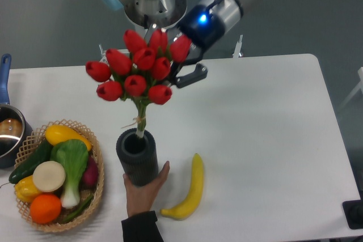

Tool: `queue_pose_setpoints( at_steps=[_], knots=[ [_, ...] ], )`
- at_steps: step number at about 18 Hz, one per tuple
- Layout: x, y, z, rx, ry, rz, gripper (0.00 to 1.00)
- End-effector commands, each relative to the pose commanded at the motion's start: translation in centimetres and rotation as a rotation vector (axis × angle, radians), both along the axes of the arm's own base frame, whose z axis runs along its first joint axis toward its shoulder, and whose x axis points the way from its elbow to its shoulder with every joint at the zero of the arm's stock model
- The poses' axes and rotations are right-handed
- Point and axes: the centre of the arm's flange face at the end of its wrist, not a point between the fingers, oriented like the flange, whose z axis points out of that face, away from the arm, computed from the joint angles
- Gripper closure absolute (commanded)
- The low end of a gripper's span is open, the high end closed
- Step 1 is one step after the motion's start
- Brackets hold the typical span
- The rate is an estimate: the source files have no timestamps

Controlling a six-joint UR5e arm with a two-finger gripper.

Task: Pick up the flowers from the vase
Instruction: 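Lift the gripped tulips straight up out of the black vase, then hold the tulips raised above the table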

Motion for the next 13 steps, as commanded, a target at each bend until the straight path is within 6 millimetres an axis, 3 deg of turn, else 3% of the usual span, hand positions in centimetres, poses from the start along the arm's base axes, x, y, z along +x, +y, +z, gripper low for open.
queue_pose_setpoints(
  at_steps=[5, 9, 13],
  knots=[
    [-1.8, -2.5, 1.7, -0.040, 0.061, 0.105, 0.56],
    [-5.1, -5.4, 2.6, -0.066, 0.128, 0.207, 0.56],
    [-8.1, -6.8, 0.6, -0.125, 0.186, 0.269, 0.56]
  ],
)
